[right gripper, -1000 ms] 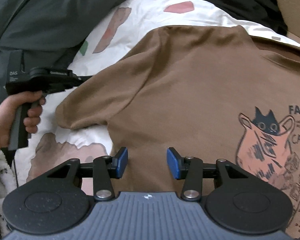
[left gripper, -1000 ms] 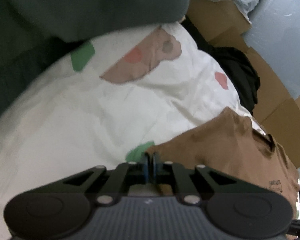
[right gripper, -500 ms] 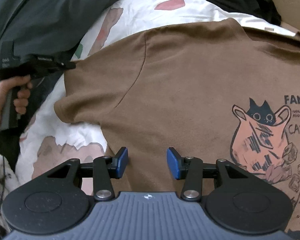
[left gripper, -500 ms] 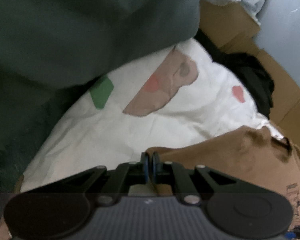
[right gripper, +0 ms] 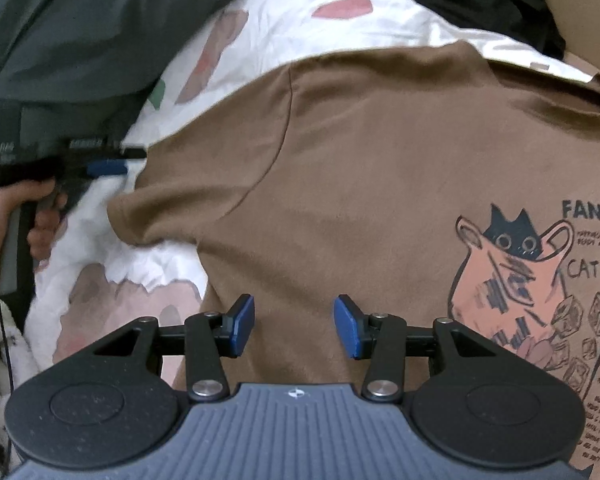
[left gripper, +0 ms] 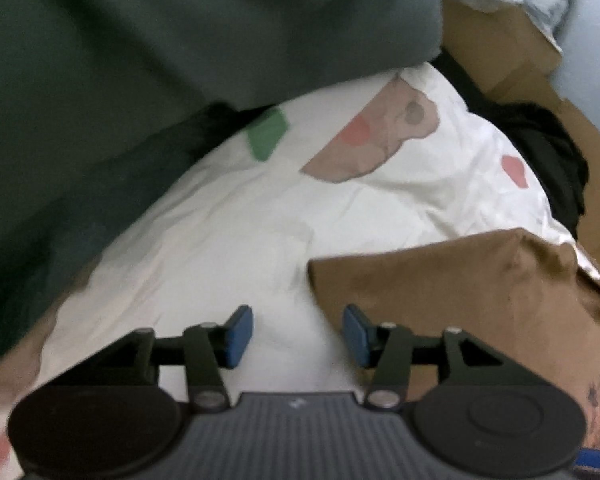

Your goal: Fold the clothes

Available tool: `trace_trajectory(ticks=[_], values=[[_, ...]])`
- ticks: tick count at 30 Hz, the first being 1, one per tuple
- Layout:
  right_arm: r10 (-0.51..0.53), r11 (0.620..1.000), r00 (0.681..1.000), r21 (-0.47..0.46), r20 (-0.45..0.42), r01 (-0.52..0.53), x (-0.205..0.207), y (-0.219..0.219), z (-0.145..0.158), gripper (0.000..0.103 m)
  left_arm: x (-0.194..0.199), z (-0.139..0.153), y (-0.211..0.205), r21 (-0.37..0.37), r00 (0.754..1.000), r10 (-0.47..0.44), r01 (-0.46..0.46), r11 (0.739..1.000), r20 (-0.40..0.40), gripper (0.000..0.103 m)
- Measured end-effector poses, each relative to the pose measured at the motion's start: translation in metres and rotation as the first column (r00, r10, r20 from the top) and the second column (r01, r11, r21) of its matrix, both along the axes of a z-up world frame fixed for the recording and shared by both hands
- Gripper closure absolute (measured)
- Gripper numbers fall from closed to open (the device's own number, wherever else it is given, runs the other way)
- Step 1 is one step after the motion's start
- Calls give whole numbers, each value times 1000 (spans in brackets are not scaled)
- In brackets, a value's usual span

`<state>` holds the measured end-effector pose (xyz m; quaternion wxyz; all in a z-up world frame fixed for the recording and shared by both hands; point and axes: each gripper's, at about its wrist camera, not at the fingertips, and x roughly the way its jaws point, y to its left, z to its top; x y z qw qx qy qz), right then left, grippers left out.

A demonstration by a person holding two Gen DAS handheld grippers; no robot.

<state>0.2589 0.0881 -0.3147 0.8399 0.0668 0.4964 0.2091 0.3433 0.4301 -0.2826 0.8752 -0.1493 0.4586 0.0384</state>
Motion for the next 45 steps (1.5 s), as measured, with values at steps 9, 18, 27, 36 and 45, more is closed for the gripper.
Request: trace_trajectory(ticks=[9,18,27,36,45], values=[[-19,1000,1000,5,9,19,-8,-12,0,54,-38,12,-23,-140,1000,-3,5,990,13,48],[75,996,997,52,-12,-74,-49,17,-8,54,-64,-1,-47,-158,995,-96,98,983,22,45],[130,990,990,70,-46,-126,-74,38,-22,54,-63,0,-32,-122,998,-66,68,990,26,103],[188,979,981,92,-53,-183,-95,44,-23,54,-69,7,-36,-98,998,-51,53,994,24,77],[216,973,972,107,-97,-206,-123,37,-23,54,-48,-4,-54,-71,996,-82,79,994,-41,71]])
